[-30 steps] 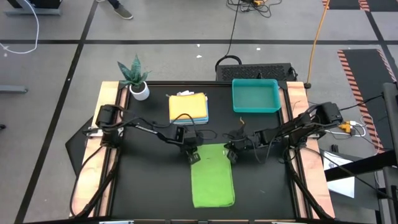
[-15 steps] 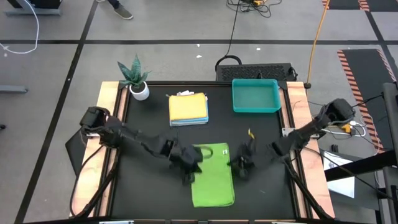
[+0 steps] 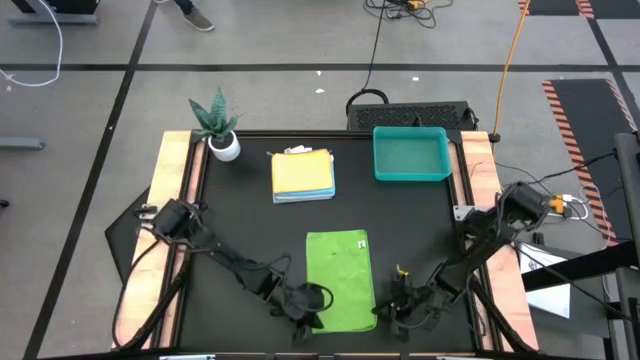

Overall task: Fold microfiber towels
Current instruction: Fold the green microfiber towel

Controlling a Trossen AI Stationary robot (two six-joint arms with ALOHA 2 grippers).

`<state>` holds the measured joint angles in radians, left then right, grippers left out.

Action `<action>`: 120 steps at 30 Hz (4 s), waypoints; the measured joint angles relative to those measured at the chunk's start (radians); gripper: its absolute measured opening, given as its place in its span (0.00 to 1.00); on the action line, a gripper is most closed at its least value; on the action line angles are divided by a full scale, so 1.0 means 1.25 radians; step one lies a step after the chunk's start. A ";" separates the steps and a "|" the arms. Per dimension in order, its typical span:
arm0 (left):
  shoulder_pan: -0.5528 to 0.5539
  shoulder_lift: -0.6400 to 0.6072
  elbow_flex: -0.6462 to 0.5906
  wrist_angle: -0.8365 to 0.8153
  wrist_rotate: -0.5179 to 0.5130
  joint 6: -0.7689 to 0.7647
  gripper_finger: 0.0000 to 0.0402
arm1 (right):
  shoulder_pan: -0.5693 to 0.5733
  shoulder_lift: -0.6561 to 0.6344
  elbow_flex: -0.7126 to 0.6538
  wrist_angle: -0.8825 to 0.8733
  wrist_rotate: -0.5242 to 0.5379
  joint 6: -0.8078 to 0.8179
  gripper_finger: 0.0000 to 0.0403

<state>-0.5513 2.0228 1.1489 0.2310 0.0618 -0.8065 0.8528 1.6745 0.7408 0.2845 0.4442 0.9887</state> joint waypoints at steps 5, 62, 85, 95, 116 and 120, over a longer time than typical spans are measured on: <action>-0.029 0.016 0.000 0.004 -0.016 -0.035 0.00 | 0.000 0.050 0.039 0.027 -0.017 -0.025 0.00; -0.106 -0.002 0.000 -0.118 -0.175 0.566 0.60 | 0.024 0.073 0.052 0.032 -0.082 -0.655 0.58; -0.084 0.022 0.001 -0.072 -0.156 0.626 0.52 | -0.013 0.073 0.015 -0.001 -0.190 -0.613 0.05; -0.082 0.023 0.001 -0.065 -0.167 0.617 0.27 | -0.009 0.057 0.011 -0.009 -0.191 -0.572 0.07; -0.080 0.023 0.001 -0.069 -0.160 0.596 0.23 | -0.008 0.090 0.011 0.116 -0.150 -0.592 0.59; -0.080 0.023 0.001 -0.069 -0.160 0.596 0.23 | -0.011 0.086 0.011 0.121 -0.171 -0.550 0.57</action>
<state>-0.6518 2.0510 1.1496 0.1444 -0.1376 -0.0616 0.8385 1.7825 0.7544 0.4360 0.2305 0.3008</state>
